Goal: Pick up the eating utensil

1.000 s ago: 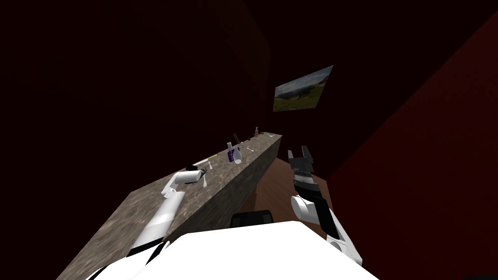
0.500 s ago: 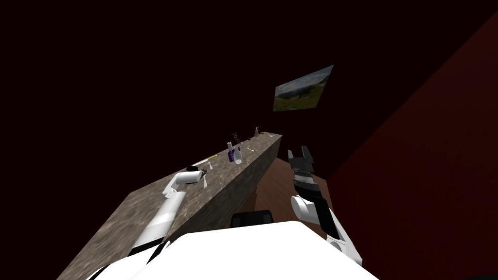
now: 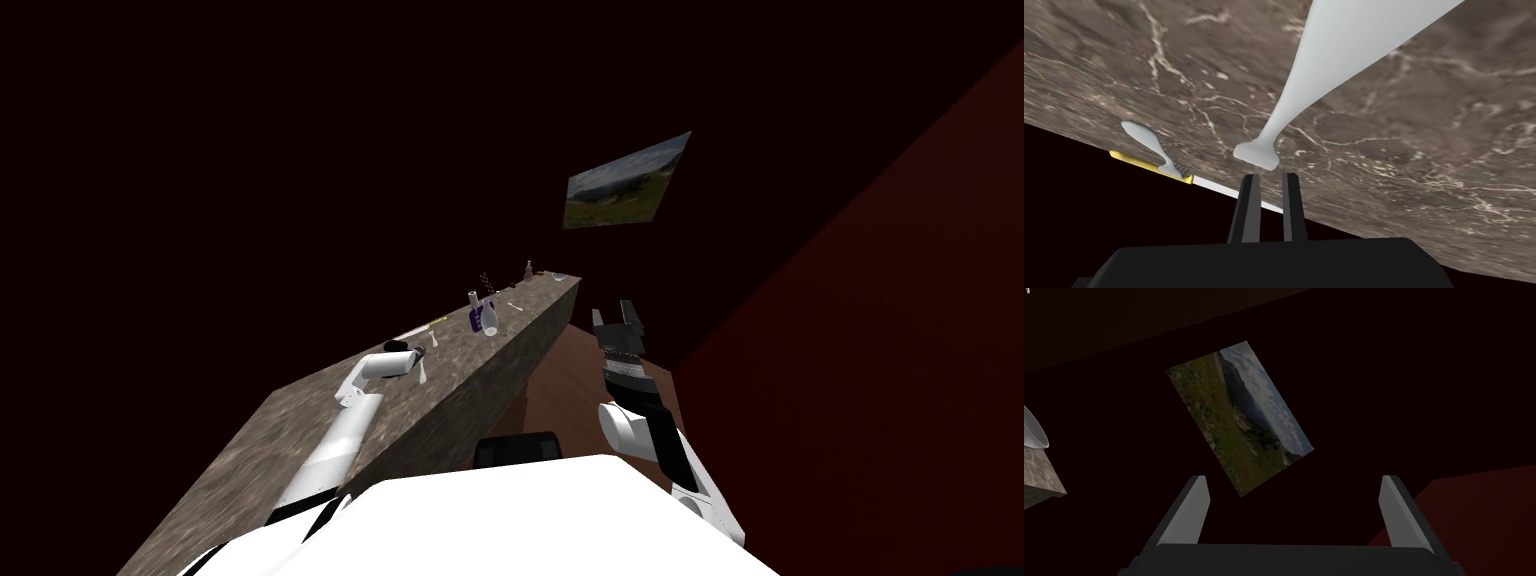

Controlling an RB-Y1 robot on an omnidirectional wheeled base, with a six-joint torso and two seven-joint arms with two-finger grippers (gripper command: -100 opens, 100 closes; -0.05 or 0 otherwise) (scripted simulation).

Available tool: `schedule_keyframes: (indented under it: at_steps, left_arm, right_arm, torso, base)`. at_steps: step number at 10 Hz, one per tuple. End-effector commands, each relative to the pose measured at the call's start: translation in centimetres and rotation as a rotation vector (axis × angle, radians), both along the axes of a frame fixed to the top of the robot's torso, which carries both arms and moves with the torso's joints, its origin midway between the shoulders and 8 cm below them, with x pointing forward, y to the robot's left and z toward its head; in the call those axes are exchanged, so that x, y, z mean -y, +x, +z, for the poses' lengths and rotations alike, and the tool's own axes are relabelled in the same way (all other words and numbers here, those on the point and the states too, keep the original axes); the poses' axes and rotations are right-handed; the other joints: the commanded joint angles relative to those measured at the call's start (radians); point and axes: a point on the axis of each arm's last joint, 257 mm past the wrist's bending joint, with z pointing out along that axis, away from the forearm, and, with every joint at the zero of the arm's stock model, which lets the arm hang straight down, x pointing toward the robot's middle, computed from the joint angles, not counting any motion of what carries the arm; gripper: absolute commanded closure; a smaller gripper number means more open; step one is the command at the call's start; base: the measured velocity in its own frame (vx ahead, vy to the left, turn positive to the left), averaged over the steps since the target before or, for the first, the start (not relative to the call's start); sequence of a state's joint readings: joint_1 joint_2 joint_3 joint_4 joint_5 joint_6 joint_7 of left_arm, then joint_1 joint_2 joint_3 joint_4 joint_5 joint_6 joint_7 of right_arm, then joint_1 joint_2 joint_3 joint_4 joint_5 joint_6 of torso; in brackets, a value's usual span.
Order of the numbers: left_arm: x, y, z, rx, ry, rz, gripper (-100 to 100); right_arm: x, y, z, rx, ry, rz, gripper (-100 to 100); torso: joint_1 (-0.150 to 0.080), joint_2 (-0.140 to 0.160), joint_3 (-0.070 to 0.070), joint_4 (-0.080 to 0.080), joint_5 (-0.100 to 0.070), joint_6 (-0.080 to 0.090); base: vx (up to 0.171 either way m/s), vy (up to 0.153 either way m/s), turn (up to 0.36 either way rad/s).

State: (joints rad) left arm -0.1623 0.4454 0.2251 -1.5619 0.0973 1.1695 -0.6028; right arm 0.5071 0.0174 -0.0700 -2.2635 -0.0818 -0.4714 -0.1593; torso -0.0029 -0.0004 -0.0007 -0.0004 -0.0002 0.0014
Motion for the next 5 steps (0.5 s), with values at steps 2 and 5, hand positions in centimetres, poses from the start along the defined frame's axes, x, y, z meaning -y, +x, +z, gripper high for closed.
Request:
schedule_keyframes:
  at_steps: [2, 5]
  left_arm:
    - [1.0, 0.9, 0.8, 0.042, -0.011, -0.013, -100]
    - [3.7, 2.9, 2.9, 0.109, 0.018, -0.105, -100]
  right_arm:
    - [0.0, 0.0, 0.0, 0.0, 0.0, 0.0, 0]
    - [0.0, 0.0, 0.0, 0.0, 0.0, 0.0, 0]
  torso:
    - [-0.005, 0.003, 0.002, 0.001, -0.001, 0.0]
    - [-0.008, 0.004, 0.003, 0.001, -0.002, 0.0]
  base:
    - [-0.129, -0.159, 0.12]
    - [-0.103, -0.142, 0.113]
